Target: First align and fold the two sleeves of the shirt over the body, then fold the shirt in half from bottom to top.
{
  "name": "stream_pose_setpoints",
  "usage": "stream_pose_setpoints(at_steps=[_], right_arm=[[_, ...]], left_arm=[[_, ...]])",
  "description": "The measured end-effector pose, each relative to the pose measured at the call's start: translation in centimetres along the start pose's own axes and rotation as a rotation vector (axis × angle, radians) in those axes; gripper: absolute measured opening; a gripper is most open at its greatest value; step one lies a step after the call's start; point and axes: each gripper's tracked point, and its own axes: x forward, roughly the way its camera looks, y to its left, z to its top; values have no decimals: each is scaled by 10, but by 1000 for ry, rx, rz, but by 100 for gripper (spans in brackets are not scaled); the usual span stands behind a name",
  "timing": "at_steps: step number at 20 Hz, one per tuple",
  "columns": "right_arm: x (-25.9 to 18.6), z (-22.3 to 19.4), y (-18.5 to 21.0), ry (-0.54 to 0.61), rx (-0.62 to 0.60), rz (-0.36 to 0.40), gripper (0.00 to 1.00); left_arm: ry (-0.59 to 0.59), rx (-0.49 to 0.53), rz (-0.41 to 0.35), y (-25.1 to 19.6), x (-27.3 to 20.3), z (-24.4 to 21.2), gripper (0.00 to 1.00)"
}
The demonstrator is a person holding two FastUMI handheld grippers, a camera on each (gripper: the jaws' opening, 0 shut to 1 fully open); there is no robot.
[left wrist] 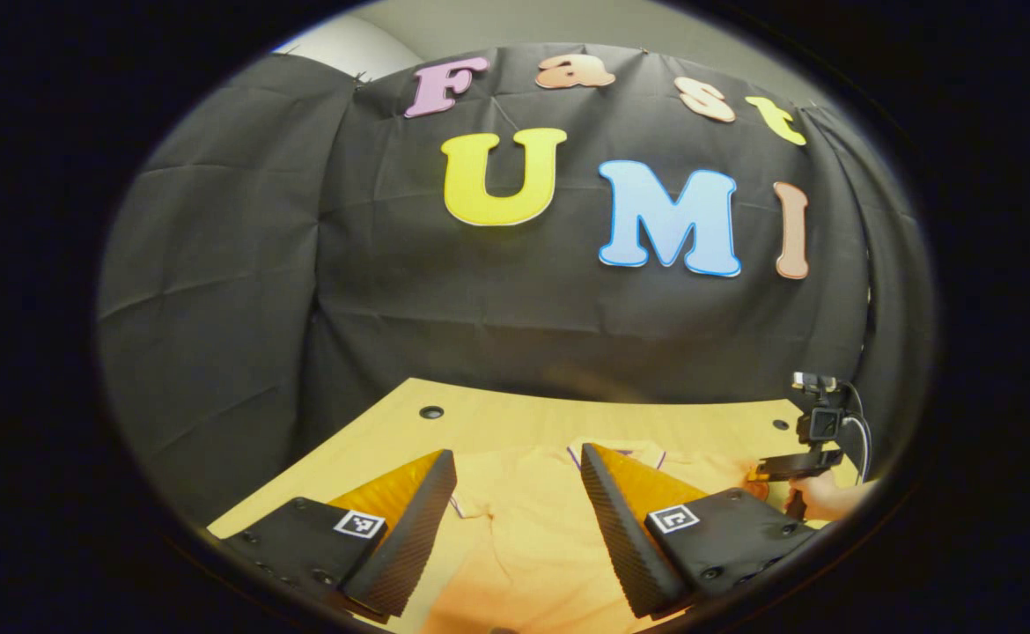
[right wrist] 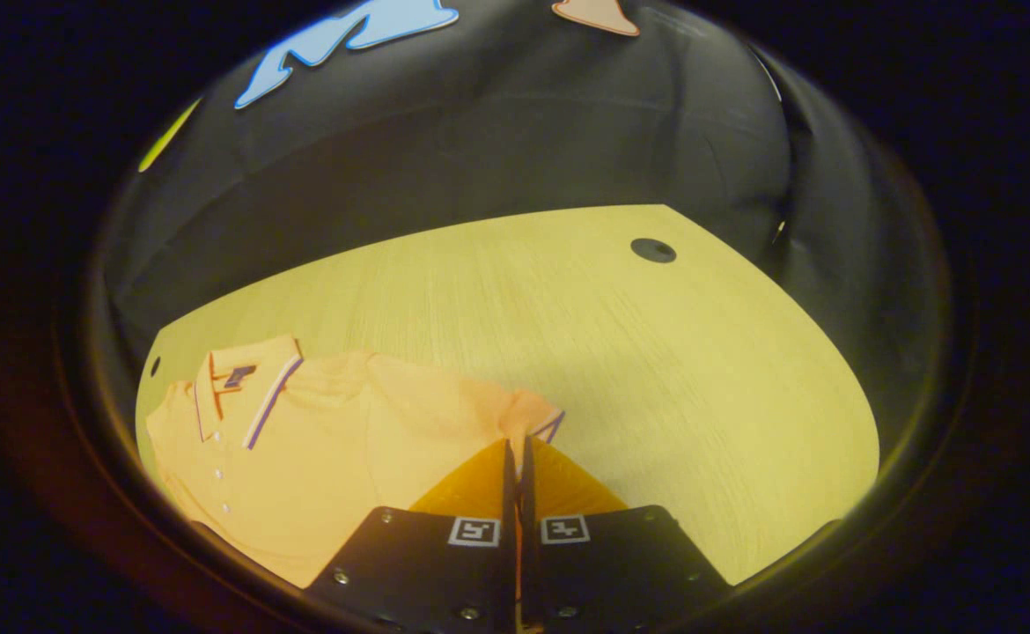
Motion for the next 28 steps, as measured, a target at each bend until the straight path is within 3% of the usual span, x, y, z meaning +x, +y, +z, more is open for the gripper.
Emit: stream_pose_setpoints(at_steps=[6,12,28], right_arm=[[-23,18,12,-86,-147,-8,2],[-54,33,40,-152,-226,41,2],[-74,-7,130,-85,-280,214,6]], left_arm=[[-11,-5,21,9,-6,2,94],[-11,-25,12,8,-9,0,94],[-8,-52,45,30,-22,-11,93]])
